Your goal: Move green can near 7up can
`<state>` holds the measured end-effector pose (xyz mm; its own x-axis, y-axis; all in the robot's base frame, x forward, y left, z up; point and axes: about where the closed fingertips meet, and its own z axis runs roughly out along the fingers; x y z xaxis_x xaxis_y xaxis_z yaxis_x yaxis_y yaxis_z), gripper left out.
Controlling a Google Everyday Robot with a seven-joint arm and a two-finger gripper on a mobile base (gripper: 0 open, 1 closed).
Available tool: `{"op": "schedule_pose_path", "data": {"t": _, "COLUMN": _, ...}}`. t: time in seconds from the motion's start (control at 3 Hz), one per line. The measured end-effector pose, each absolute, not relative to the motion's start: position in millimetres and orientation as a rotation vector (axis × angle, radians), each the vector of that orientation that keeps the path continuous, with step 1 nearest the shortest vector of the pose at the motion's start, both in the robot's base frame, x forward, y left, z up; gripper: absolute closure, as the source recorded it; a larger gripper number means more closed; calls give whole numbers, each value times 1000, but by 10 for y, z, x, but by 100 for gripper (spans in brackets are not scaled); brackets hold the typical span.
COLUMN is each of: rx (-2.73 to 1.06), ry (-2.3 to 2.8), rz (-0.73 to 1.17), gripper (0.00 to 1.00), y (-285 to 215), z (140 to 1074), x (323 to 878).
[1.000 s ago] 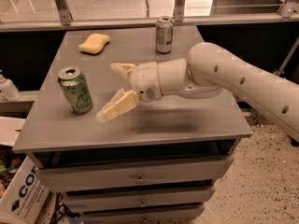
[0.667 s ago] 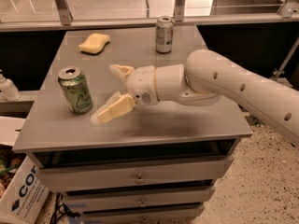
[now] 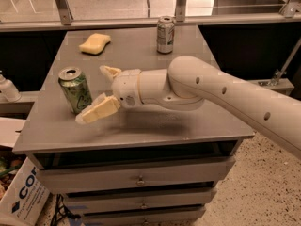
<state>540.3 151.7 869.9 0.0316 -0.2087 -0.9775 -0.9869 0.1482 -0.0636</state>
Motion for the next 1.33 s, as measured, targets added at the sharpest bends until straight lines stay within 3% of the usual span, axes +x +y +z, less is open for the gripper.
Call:
{"op": "schedule_pose_path", "data": {"t": 0.33, "rx": -1229, "ry": 1359, "rz": 953, "gripper": 0, "y": 1648, "z": 8691, "x": 5544}}
{"op": "schedule_pose_path", "data": {"t": 0.67, "rx": -1202, "ry": 1338, "rz": 954, "gripper": 16, "y": 1732, "z": 8681, "x": 5590}}
{"op": "schedule_pose_path", "data": {"t": 1.33, "rx": -1057, "ry": 1343, "rz": 1025, "gripper": 62, "y": 1924, "z": 8780, "x": 5500}}
